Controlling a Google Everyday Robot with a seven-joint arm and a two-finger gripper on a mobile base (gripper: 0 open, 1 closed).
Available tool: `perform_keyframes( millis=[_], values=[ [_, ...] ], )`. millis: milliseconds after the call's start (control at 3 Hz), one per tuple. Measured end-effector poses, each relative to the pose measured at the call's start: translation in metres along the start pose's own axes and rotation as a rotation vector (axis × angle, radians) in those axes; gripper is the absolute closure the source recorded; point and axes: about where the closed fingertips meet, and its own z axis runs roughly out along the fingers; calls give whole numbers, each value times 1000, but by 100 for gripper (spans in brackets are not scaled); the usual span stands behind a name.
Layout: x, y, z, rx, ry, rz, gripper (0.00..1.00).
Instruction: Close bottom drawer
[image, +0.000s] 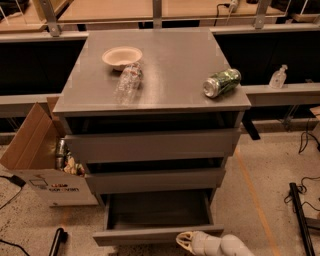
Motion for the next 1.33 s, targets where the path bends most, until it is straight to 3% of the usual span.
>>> perform_keyframes(
  millis=[333,1000,1333],
  values=[
    [-23,-62,11,64,28,-68,100],
    [-21,-67,18,53,38,-77,100],
    [-14,-93,50,63,15,-50,100]
  ],
)
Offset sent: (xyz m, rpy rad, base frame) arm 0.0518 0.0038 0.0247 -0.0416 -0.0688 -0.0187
